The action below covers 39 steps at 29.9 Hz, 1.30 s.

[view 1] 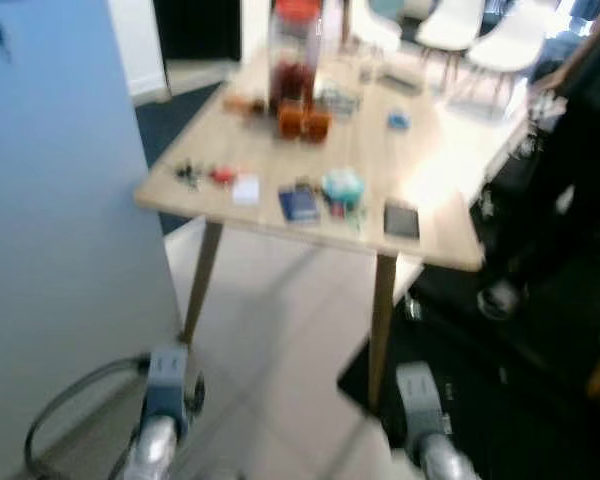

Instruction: Hang keys on a hook

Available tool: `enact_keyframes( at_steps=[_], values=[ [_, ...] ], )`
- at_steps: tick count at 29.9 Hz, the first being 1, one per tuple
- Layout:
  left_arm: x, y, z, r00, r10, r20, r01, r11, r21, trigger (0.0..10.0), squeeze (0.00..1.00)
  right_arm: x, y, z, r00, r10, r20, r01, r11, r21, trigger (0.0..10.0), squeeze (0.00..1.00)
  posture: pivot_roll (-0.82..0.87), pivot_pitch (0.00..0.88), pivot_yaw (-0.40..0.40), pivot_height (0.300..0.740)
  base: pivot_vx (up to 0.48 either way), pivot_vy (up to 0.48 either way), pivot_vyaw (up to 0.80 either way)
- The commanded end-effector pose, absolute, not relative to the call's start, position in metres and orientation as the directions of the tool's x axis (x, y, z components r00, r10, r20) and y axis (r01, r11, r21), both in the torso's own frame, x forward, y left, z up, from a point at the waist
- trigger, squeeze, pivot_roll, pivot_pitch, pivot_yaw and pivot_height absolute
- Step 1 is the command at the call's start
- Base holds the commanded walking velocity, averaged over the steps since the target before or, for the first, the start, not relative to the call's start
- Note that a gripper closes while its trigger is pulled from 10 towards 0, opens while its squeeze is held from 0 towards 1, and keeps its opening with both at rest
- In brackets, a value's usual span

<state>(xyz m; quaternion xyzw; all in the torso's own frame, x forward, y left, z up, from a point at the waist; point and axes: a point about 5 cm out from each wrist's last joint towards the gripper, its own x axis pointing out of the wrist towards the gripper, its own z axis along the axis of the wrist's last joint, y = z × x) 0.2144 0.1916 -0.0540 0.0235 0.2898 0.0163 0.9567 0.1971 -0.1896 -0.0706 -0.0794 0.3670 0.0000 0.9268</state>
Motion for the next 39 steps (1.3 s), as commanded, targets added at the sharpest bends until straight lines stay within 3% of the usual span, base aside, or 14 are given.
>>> enact_keyframes(
  at_steps=[1, 39],
  values=[
    [0.217, 0.1909, -0.0523, 0.837, 0.039, -0.545, -0.011, 0.998, 0.055, 10.0, 0.0, 0.1915, -0.1886, -0.0741, 0.714, -0.061, -0.698, -0.051, 0.989, -0.139, 10.0, 0.0, 0.1, 0.037, -0.1, 0.74, -0.285, 0.0, 0.0],
    [0.2204, 0.1847, -0.0502, 0.846, -0.005, -0.534, 0.056, 0.995, 0.08, 10.0, 0.0, 0.1908, -0.1875, -0.0745, 0.714, -0.058, -0.698, -0.056, 0.989, -0.139, 10.0, 0.0, 0.1, 0.033, -0.099, 0.74, 0.0, 0.0, 0.0]
  ],
)
